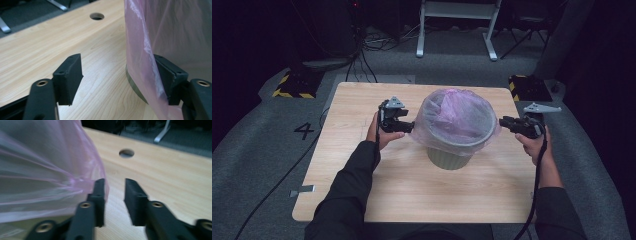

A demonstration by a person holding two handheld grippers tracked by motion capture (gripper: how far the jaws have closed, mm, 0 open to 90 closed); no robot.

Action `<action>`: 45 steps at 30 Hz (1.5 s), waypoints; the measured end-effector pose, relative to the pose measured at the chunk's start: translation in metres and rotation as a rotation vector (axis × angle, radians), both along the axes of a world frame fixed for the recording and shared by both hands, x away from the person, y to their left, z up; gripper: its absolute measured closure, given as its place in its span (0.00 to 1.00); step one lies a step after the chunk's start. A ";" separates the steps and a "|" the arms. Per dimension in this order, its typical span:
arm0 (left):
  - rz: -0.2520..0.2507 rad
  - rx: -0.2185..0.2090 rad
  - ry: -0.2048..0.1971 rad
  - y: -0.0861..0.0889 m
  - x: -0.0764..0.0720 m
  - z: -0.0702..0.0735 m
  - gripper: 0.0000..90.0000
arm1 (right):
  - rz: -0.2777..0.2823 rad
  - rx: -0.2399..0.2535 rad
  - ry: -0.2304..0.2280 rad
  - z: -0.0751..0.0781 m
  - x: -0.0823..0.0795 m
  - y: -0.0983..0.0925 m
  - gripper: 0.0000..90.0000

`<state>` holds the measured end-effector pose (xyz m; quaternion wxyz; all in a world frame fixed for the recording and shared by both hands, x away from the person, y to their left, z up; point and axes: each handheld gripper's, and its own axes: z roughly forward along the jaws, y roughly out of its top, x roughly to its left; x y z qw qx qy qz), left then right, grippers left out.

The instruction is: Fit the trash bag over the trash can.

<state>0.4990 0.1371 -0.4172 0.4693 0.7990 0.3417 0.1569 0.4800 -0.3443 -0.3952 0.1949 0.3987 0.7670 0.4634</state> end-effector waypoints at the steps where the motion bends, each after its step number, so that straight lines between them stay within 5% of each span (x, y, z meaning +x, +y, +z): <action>1: 0.032 0.001 -0.023 0.005 -0.002 0.001 0.24 | 0.010 -0.005 -0.015 0.003 -0.005 -0.002 0.65; 5: 0.048 -0.004 -0.070 0.016 -0.017 0.003 0.21 | 0.067 -0.039 -0.069 0.013 -0.025 -0.004 0.47; 8: 0.005 0.019 -0.092 0.014 -0.031 0.006 0.20 | 0.116 -0.114 -0.125 0.017 -0.041 0.006 0.38; 13: -0.073 -0.015 -0.109 0.005 -0.043 0.016 0.19 | 0.165 -0.213 -0.184 0.018 -0.053 0.028 0.32; 15: -0.105 0.018 -0.119 -0.006 -0.047 0.018 0.19 | 0.171 -0.243 -0.196 0.018 -0.053 0.034 0.32; 21: -0.163 0.022 -0.112 -0.025 -0.055 0.017 0.19 | 0.139 -0.369 -0.223 0.010 -0.049 0.051 0.43; 23: -0.174 0.033 -0.115 -0.030 -0.059 0.015 0.19 | 0.104 -0.363 -0.236 0.009 -0.048 0.053 0.48; 28: -0.199 0.034 -0.106 -0.036 -0.066 0.011 0.20 | 0.074 -0.355 -0.318 0.008 -0.050 0.056 0.80; 31: -0.195 0.059 -0.127 -0.039 -0.067 0.011 0.36 | 0.074 -0.345 -0.356 0.007 -0.054 0.056 1.00; 34: -0.205 0.074 -0.142 -0.037 -0.067 0.010 0.67 | 0.083 -0.359 -0.362 0.005 -0.057 0.056 1.00; 39: -0.232 0.085 -0.149 -0.034 -0.069 0.005 1.00 | 0.109 -0.409 -0.338 -0.003 -0.064 0.056 1.00; 45: -0.270 0.150 -0.131 -0.036 -0.072 -0.005 1.00 | 0.130 -0.425 -0.278 -0.021 -0.069 0.050 1.00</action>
